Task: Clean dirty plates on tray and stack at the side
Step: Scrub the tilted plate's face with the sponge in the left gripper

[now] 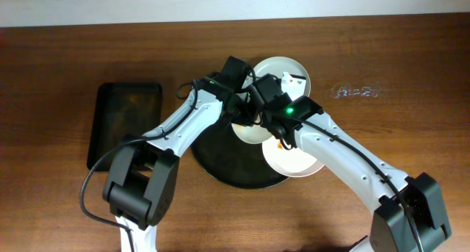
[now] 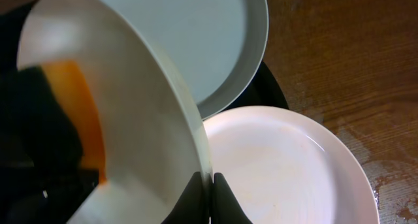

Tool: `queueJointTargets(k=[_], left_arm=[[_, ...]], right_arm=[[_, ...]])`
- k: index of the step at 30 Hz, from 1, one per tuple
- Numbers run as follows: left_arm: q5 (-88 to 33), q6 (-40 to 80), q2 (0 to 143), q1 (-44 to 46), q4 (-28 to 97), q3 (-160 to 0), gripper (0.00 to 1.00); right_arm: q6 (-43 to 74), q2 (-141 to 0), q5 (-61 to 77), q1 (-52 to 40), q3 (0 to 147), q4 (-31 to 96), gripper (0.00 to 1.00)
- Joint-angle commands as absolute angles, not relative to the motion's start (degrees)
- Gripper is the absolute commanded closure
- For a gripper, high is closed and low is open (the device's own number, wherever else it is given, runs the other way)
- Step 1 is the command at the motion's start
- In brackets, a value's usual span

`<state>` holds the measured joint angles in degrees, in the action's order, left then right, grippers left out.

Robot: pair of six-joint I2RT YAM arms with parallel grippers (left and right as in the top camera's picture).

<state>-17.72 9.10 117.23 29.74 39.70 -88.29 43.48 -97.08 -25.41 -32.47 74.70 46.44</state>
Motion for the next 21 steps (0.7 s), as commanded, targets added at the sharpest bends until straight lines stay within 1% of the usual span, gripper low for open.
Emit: queueJointTargets(k=[1,7,10,11,17,18,21], left_arm=[[-10.22,9.43,115.81,29.3,35.94,-88.31,1.0],[1.32,9.43,115.81,28.21,29.17,-88.31,1.0],[1.69,9.43,115.81,28.25,29.21,-88.31,1.0],[0.67,9.43,115.81,28.34,30.55,-88.31,1.0],[-17.28,9.41,115.81,28.34,39.9,-88.31,1.0],[-18.41,9.41,115.81,28.34,40.38,-88.31,1.0],[-16.4,9.41,115.81,28.32,37.56,-88.31,1.0]], right_arm=[[43.72,-97.12,-25.28,-33.04,74.48,46.11,0.96],[43.75,-97.12,-25.28,-33.04,74.46,46.09,0.96],[43.72,-97.12,-25.28,-33.04,74.48,46.06,0.96],[43.75,-97.12,-25.3,-33.04,74.48,46.06,0.96],[43.72,-97.12,-25.3,-33.04,74.48,46.04,0.96],[43.75,-97.12,-25.28,-33.04,74.48,46.04,0.96],[43.72,-97.12,-25.28,-33.04,74.48,46.04,0.96]])
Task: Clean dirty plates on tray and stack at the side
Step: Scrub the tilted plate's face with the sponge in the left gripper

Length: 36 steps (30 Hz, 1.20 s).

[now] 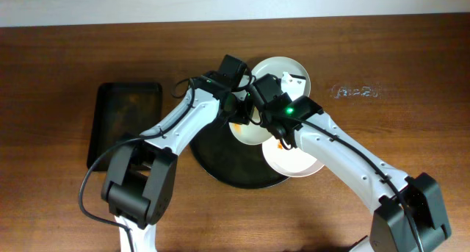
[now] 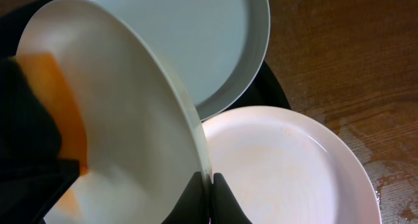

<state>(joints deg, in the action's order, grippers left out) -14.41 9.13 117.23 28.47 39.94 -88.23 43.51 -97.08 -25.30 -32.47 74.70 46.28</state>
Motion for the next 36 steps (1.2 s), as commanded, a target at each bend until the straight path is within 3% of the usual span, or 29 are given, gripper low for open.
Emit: queueJointTargets(k=[1,7,15,25,28,33,36], left_arm=[[-14.41,9.43,115.81,28.32,35.4,-88.31,1.0],[-7.33,9.43,115.81,28.34,30.85,-88.31,1.0],[-18.85,9.41,115.81,29.3,42.33,-88.31,1.0],[2.9,9.41,115.81,29.23,27.0,-88.31,1.0],[2.35,9.41,115.81,29.19,28.1,-88.31,1.0],[-15.44,9.41,115.81,29.47,39.31,-88.31,1.0],[-15.18,9.39,115.81,30.06,41.58,-88.31,1.0]], right_arm=[[43.75,-97.12,-25.28,-33.04,74.48,46.06,0.96],[43.7,-97.1,-25.28,-33.04,74.48,46.06,0.96],[43.7,-97.1,-25.69,-33.04,74.48,46.06,0.96],[43.48,-96.66,-25.67,-33.04,74.48,46.09,0.96],[43.48,-96.66,-25.69,-33.04,74.48,46.06,0.96],[43.51,-96.62,-25.69,-33.04,74.48,46.04,0.96],[43.51,-96.62,-25.69,-33.04,74.48,46.04,0.96]])
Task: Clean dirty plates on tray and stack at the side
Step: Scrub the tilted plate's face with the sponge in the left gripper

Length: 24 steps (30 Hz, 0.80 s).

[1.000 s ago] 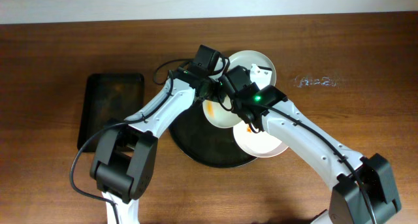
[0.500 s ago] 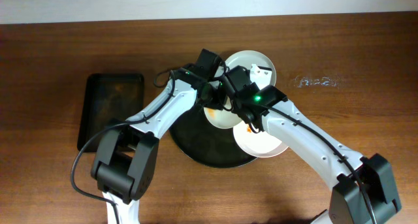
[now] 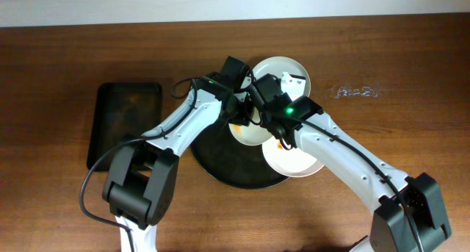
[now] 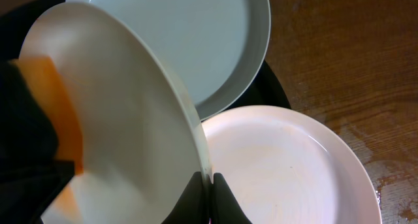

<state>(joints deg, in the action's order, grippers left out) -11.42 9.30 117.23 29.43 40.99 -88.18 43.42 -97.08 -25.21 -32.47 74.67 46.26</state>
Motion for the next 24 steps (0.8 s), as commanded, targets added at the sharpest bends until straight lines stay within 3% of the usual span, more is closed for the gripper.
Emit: queueJointTargets(k=[1,7,14,24], left_arm=[[-14.17,9.41,115.81,30.06,40.91,-88.31,1.0],[-1.48,9.41,115.81,29.78,28.36,-88.31,1.0],[-2.09,9.41,116.38,30.11,35.68,-88.23,1.0],[-0.01,9.41,117.32,29.95,29.1,-88.09,1.0]], right_arm=[[43.51,-96.62,-25.69,-33.04,74.48,46.04,0.96],[43.48,-96.55,-25.69,-33.04,74.48,46.06,0.96],[43.33,-96.25,-25.69,-33.04,74.52,46.06,0.96],[43.33,-95.15,-25.61,-33.04,74.52,46.11,0.96]])
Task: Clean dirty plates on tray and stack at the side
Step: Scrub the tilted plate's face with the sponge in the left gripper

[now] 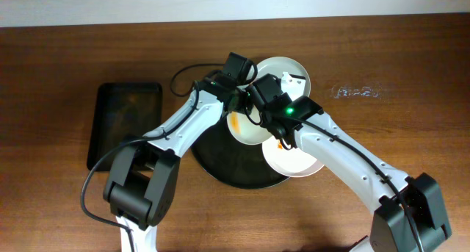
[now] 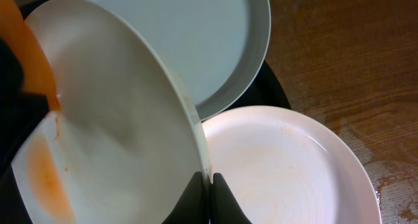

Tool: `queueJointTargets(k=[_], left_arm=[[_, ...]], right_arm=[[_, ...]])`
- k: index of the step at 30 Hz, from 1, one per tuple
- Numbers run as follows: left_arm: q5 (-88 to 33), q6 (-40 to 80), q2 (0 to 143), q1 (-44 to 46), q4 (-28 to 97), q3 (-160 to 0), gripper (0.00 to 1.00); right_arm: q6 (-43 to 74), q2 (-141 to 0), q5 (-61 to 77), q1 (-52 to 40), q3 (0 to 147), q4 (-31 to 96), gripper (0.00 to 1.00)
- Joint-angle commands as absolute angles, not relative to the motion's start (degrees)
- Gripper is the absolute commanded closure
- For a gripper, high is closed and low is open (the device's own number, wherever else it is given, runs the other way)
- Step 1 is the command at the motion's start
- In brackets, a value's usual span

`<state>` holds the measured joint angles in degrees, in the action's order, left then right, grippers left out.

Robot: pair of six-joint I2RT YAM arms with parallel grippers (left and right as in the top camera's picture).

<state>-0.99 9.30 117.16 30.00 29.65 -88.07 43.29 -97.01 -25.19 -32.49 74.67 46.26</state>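
My right gripper [image 2: 209, 179] is shut on the rim of a white plate [image 2: 117, 113], holding it tilted above the dark round tray [image 1: 220, 164]. An orange smear [image 2: 44, 175] marks the plate's lower left face. At the plate's upper left edge is an orange sponge [image 2: 26, 57], gripped by my left gripper [image 1: 236, 90], which shows as a dark shape under the sponge in the right wrist view. Behind the held plate lies a pale grey plate [image 2: 196, 34]. Below it lies a white plate [image 2: 287, 172] with faint stains.
A black rectangular tray [image 1: 125, 123] lies on the wooden table [image 1: 411, 76] at the left. A wet patch [image 1: 356, 91] glistens on the wood at the right. The two arms cross closely over the round tray.
The sponge has gone from the left middle of the held plate's face to its upper left edge, uncovering an orange smear low on the plate. My right gripper and the plate have stayed put.
The sponge was first against the left part of the tilted plate's face. Then it sat lower and further left, and stayed about there. Now it is up at the plate's top left edge. My right gripper held the plate's rim throughout.
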Motion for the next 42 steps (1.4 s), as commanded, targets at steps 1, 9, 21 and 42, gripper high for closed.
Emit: queueJointTargets(k=[1,9,21,42], left_arm=[[-0.23,9.41,117.32,29.98,29.76,-88.09,1.0],[-7.68,9.34,117.32,30.15,36.12,-88.09,1.0],[-24.95,8.29,117.32,24.71,35.05,-88.09,1.0],[-20.36,6.15,117.32,24.8,47.13,-88.09,1.0]], right_arm=[[43.33,-95.15,-25.47,-33.04,74.52,46.09,0.96],[41.8,-94.13,-23.38,-33.04,74.56,45.67,0.96],[40.82,-93.45,-21.5,-33.04,74.56,45.01,0.96],[39.48,-93.93,-16.21,-33.04,66.0,40.8,0.96]])
